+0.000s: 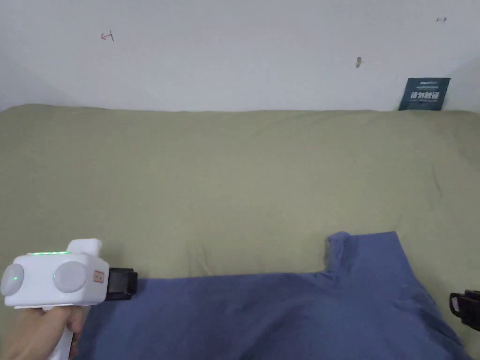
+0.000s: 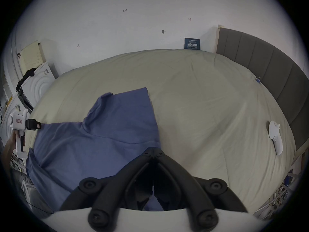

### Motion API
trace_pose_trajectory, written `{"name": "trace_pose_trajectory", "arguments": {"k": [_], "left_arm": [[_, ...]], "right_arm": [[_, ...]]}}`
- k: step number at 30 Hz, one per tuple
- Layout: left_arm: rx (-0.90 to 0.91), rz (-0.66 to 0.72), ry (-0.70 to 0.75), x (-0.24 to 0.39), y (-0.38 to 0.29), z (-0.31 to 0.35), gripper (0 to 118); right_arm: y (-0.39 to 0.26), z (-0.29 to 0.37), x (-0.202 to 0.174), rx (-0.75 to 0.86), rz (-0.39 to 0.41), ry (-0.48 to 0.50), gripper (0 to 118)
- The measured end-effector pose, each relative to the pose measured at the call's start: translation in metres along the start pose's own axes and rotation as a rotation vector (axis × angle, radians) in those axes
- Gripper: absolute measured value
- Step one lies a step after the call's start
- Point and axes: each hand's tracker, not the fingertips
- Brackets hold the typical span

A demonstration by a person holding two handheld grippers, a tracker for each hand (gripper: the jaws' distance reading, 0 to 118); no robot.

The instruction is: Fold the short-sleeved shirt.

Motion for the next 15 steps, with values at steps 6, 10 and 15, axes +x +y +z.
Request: {"name": "trace_pose_trajectory", "arguments": {"k": [6,10,15], "left_arm": [[0.005,-0.029,-0.010,0.013,-0.006,0.009,30],[0.011,-0.021,-0.049,0.015,-0.005,0.016,2],[0.005,-0.026,-0.041,0.017,-0.006,0.015,3]], "right_arm": [[0.009,-0.017,-0.002,-0.041,0.023,-0.007,2],[0.022,-0.035,0.003,-0.066,0.006,0.006,57],[0.044,-0.072,0.008,-0.149,-0.007,0.050,113]]}}
